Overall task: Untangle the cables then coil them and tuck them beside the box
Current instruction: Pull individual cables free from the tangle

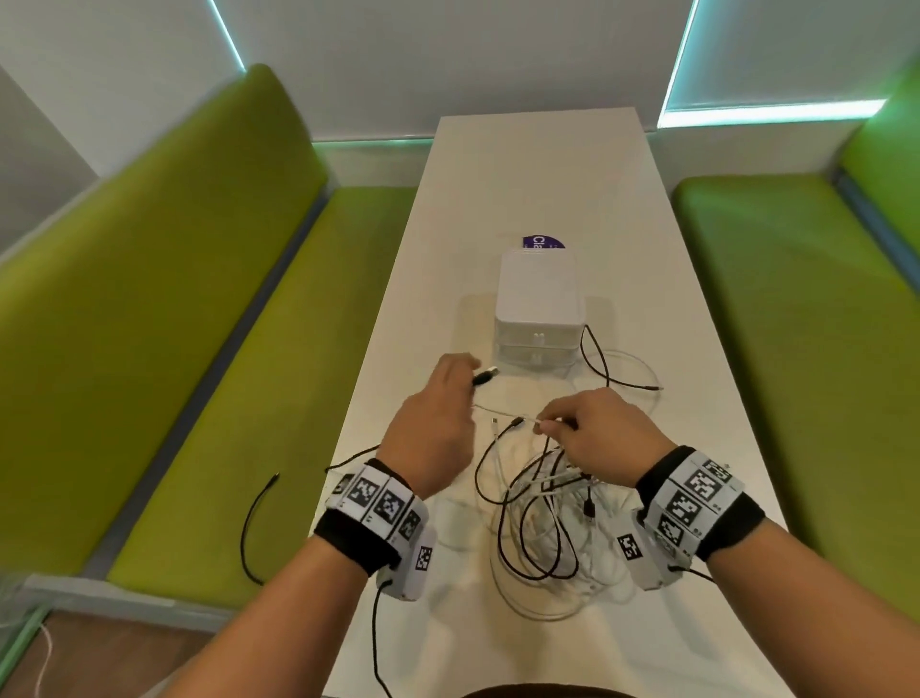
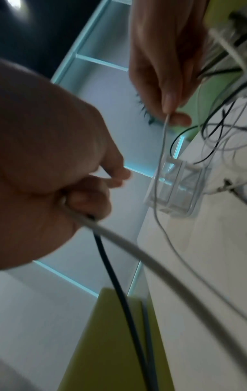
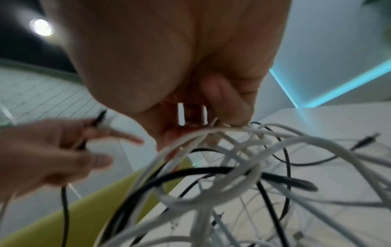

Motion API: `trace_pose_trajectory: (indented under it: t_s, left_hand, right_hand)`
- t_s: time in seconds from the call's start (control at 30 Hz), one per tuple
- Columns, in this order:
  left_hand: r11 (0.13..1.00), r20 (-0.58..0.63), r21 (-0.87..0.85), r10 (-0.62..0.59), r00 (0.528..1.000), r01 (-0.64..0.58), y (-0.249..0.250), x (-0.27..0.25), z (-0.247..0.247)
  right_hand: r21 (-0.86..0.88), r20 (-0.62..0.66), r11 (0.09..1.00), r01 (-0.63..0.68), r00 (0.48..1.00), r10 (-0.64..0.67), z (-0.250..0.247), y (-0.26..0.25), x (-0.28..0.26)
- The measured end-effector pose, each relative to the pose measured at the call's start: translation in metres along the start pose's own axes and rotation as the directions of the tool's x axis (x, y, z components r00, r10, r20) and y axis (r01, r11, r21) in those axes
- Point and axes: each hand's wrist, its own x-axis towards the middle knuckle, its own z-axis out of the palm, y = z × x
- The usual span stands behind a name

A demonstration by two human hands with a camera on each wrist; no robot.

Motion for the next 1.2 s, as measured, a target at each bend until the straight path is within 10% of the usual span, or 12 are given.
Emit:
trace_pose_trajectory:
  t_s: [0.3, 0.63, 0.8, 0.9, 1.2]
  left_hand:
    - [0.993, 0.149, -0.118, 0.007, 0.989, 0.01, 0.021, 0.022, 0.006]
    - [0.844, -0.104, -0.501, -0.28, 0.954, 0.193, -0.001, 0.025, -0.012]
    - [0.906, 0.141, -0.168, -0.367, 0.919, 0.388, -0.015, 0.021, -0.006]
    - [0.959, 0.171, 0.035, -0.282, 0.944, 0.28, -0.004, 0.017, -0.001]
    - [0.974, 0.065, -0.198, -0.101, 0.993, 0.112, 0.032, 0.019, 0.031]
  right_hand:
    - [0.117, -0.251, 0.991, 0.063, 0.967, -0.032, 0.003, 0.006, -0.004]
    - [-0.077, -0.241, 0.997, 0.023, 0.97, -0.041, -0.004, 0.013, -0.001]
    - [0.26, -0.385, 0.96, 0.101, 0.923, 0.007, -0.007, 0.009, -0.001]
    - [0.234, -0.387, 0.968, 0.095, 0.922, 0.003, -0.005, 0.005, 0.002]
    - [0.415, -0.36, 0.903, 0.115, 0.932, 0.047, 0.002, -0.009, 0.0]
